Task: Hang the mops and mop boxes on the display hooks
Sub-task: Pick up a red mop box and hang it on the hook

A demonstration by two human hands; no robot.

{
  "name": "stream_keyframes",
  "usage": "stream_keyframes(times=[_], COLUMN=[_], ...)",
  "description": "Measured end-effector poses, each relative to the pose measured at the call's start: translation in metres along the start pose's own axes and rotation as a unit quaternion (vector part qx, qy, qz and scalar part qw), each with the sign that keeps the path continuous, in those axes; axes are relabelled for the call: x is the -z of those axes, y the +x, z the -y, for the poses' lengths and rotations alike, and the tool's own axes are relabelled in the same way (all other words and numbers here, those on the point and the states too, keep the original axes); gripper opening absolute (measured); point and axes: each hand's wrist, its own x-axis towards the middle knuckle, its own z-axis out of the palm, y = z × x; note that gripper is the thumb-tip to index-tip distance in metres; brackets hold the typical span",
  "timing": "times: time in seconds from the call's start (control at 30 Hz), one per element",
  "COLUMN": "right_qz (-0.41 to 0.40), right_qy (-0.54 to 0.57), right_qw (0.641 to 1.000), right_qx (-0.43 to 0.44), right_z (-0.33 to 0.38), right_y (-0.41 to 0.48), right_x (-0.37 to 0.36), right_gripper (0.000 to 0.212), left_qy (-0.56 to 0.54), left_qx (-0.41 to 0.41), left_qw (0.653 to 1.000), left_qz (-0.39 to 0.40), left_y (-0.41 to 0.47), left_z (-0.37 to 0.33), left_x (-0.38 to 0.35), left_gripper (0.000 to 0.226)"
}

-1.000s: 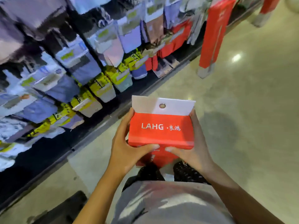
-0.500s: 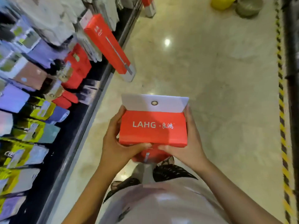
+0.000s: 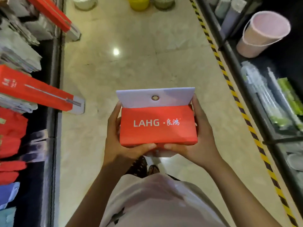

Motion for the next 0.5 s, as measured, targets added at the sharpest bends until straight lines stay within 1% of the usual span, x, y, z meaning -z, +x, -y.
stream_keyframes(times=[0.1, 0.27, 0.4, 0.5], right_qz=[-0.038, -0.109, -0.152, -0.18], right_qy=[-0.005, -0.005, -0.013, -0.008], right_qw=[0.999, 0.989, 0.978, 0.969], right_qx=[-0.033, -0.102, -0.139, -0.168], right_z=[-0.011, -0.035, -0.048, -0.052], right_y=[0.013, 0.048, 0.102, 0.15], right_x=[0.021, 0.05, 0.075, 0.095], right_gripper=[0.123, 0.124, 0.122, 0.123], left_qy=[-0.013, -0.002, 0.034, 0.039], left_qx=[0.018, 0.054, 0.054, 0.054], left_qw=[0.998, 0.988, 0.977, 0.968], left_qz=[0.058, 0.146, 0.201, 0.242], left_y=[0.035, 0.108, 0.18, 0.243], left_z=[0.003, 0.009, 0.008, 0.001], left_x=[-0.025, -0.071, -0.108, -0.134], left_gripper=[0.11, 0.11, 0.112, 0.111])
